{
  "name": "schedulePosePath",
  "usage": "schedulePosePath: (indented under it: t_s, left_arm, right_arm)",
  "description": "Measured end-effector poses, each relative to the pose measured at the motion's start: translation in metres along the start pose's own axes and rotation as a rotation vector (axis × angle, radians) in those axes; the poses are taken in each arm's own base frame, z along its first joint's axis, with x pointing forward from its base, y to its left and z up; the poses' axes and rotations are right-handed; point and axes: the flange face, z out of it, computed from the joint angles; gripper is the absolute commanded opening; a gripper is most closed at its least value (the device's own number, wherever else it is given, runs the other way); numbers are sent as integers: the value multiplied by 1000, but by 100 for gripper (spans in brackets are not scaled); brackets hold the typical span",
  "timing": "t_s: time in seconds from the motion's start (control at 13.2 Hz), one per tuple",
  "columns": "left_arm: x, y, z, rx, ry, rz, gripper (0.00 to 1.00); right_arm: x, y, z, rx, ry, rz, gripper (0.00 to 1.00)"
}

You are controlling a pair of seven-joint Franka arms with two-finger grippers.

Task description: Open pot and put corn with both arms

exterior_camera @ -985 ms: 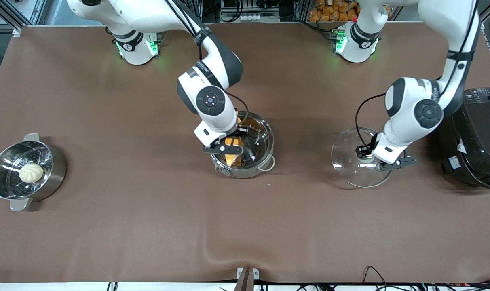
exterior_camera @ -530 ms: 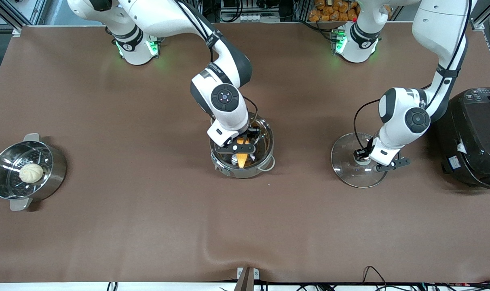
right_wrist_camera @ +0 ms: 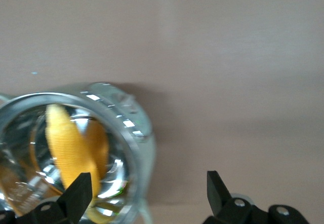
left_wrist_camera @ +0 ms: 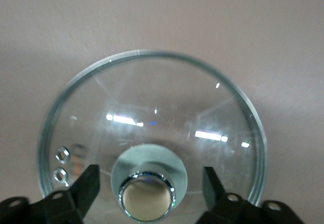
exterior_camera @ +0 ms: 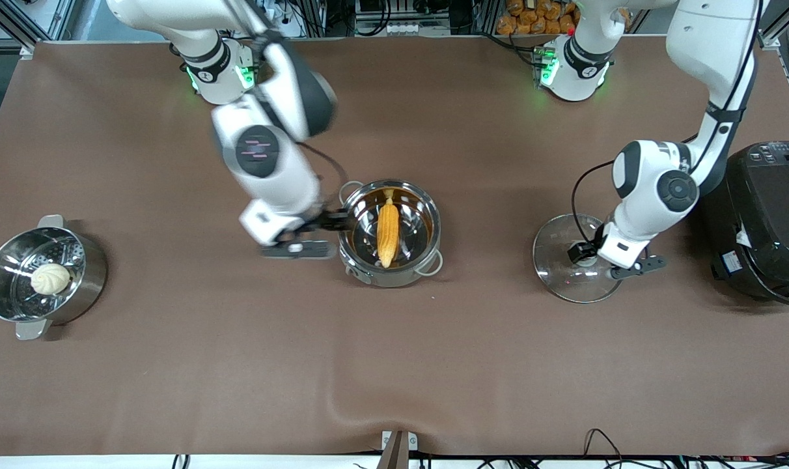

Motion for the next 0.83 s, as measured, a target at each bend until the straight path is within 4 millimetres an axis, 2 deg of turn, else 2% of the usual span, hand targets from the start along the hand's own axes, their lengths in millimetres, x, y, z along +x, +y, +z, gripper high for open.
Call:
schedulePosePath:
  t_s: [0.08, 0.23, 0.45, 0.61, 0.68, 0.76, 0.83]
  left_arm:
    - [10, -4, -24, -8, 31, -13, 100]
    - [26, -8, -89, -9, 48, -26, 100]
    - [39, -5, -222, 19, -13, -13, 100]
    - [48, -13, -303, 24, -22, -13, 100]
    - [50, -18, -331, 24, -20, -8, 100]
    - [50, -22, -348, 24, -21, -7, 100]
    - [49, -23, -357, 27, -29, -3, 100]
  right_arm:
    - [2, 36, -14, 8, 3, 20, 100]
    - [-2, 99, -51, 33, 30, 83, 100]
    - [-25, 175, -121, 46, 111, 143, 100]
    - [-44, 228, -161, 9, 114, 97, 100]
    - [-52, 262, -177, 3, 95, 76, 100]
    - [-60, 294, -196, 1, 70, 79, 100]
    - [-66, 313, -212, 2, 54, 115, 100]
